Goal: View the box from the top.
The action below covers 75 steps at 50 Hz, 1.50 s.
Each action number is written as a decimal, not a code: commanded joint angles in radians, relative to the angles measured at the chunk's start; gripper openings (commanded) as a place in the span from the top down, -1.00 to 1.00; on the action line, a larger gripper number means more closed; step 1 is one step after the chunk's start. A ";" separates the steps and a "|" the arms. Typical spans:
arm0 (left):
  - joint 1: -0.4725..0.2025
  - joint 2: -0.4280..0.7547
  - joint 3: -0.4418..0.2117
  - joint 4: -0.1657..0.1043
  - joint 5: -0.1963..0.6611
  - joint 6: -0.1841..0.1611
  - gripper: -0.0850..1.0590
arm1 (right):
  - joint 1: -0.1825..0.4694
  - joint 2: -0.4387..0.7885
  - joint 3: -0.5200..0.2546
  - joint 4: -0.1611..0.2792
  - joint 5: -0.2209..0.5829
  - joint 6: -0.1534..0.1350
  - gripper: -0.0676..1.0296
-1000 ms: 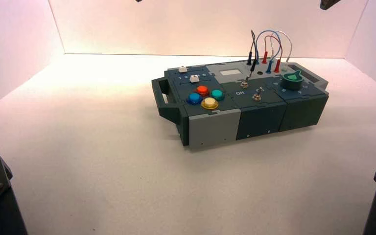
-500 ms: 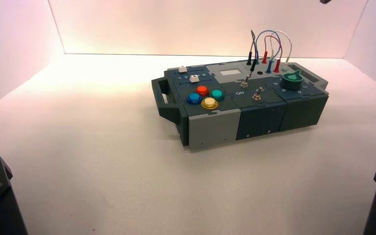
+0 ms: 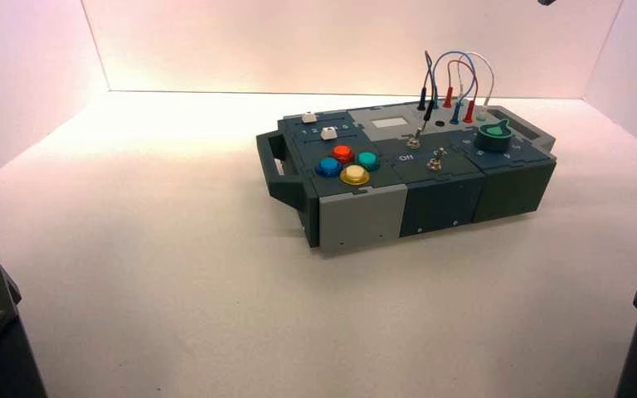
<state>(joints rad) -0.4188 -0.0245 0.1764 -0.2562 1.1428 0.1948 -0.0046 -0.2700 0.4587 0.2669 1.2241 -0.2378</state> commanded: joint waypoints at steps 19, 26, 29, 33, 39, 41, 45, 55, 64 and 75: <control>0.023 -0.006 -0.048 0.002 -0.017 0.017 0.91 | 0.000 0.014 -0.055 0.003 -0.003 0.002 0.92; 0.049 -0.011 -0.035 0.002 -0.031 0.020 0.91 | 0.003 0.023 -0.060 0.003 -0.009 0.002 0.92; 0.057 -0.011 -0.028 0.000 -0.037 0.021 0.91 | 0.005 0.023 -0.063 0.003 -0.011 0.005 0.92; 0.075 -0.014 -0.017 -0.005 -0.054 0.029 0.91 | 0.005 0.023 -0.069 0.003 -0.009 0.014 0.92; 0.095 -0.017 -0.003 -0.008 -0.063 0.034 0.91 | 0.005 0.026 -0.071 0.003 -0.009 0.018 0.92; 0.100 -0.017 -0.002 -0.006 -0.061 0.035 0.91 | 0.005 0.028 -0.071 0.003 -0.009 0.018 0.92; 0.107 -0.017 0.003 -0.006 -0.054 0.035 0.91 | 0.005 0.032 -0.069 0.003 -0.009 0.018 0.92; 0.118 -0.017 0.009 -0.006 -0.054 0.035 0.91 | 0.006 0.044 -0.067 0.003 -0.009 0.020 0.92; 0.120 -0.018 0.009 -0.006 -0.054 0.035 0.91 | 0.008 0.049 -0.066 0.003 -0.009 0.018 0.92; 0.120 -0.020 0.011 -0.005 -0.054 0.037 0.91 | 0.008 0.052 -0.061 0.003 -0.009 0.018 0.92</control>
<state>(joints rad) -0.3068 -0.0153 0.1994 -0.2592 1.0922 0.2240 0.0000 -0.2086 0.4188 0.2669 1.2180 -0.2209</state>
